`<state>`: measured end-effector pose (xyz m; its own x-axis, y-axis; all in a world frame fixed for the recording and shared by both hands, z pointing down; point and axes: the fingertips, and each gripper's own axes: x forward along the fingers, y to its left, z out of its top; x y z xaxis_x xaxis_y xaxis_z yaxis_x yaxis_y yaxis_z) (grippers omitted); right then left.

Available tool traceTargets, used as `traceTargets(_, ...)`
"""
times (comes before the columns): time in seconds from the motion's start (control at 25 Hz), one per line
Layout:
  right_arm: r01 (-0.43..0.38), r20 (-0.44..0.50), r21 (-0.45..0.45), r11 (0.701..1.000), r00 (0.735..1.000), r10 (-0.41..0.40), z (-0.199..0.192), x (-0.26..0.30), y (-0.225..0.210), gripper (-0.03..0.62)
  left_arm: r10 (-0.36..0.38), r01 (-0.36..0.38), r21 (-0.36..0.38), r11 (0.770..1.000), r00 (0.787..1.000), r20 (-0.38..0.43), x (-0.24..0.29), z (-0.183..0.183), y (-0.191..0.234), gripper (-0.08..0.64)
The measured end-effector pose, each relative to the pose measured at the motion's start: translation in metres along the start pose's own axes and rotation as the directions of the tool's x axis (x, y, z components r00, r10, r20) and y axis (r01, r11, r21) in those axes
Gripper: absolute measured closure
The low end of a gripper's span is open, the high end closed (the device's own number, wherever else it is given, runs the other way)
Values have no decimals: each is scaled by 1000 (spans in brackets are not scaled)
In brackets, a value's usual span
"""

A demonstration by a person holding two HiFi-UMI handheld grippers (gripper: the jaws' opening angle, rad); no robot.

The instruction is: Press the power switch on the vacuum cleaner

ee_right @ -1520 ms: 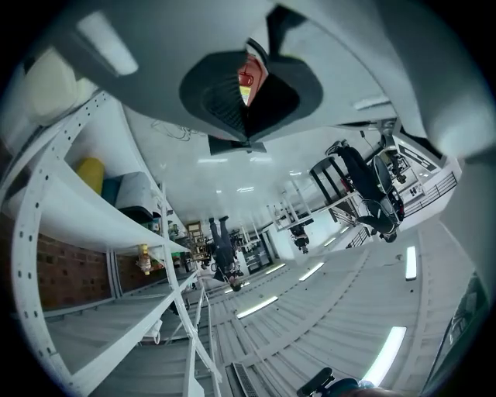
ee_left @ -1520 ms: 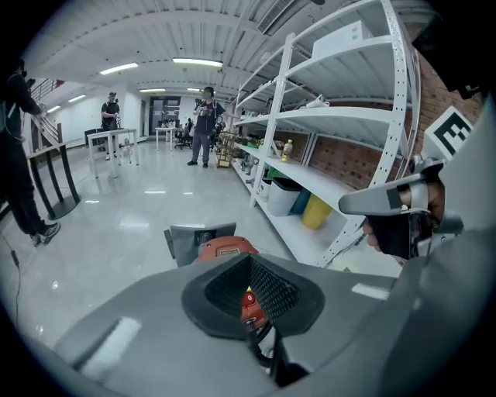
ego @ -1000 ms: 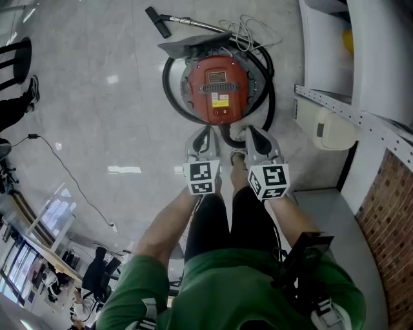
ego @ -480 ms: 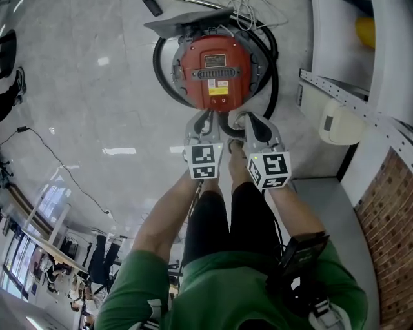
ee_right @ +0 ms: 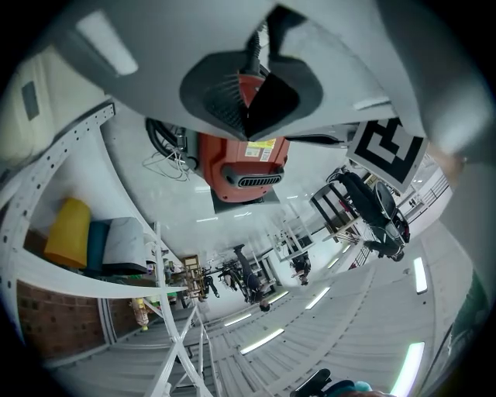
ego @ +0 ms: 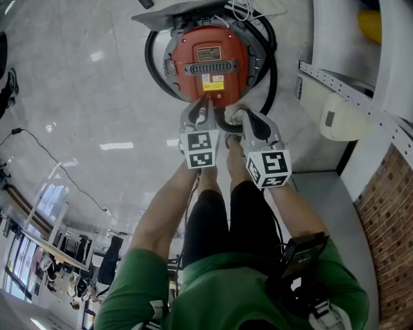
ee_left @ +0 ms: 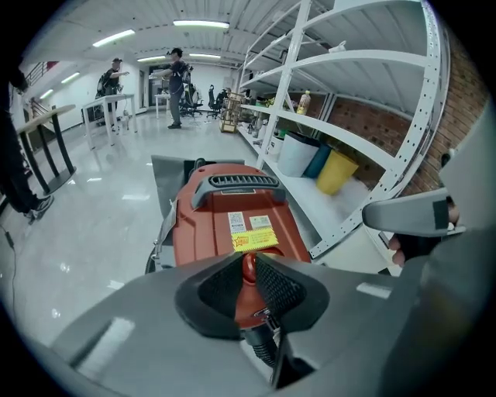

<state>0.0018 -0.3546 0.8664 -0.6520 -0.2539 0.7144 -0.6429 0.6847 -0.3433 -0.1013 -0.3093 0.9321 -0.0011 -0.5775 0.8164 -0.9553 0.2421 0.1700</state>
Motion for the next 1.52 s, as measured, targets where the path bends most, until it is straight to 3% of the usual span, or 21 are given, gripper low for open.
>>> traceTargets(1.32,2,-28,3,1000,1000,-1,-4,5,-7,589,6,-7,-23,1000,1000,-19,7,-6,7,463)
traceTargets(1.52,-3,-31,-1,1000,1000,3,-5,4,-5,589,39,-42,-64,997,998,-43,9,-11,16,474)
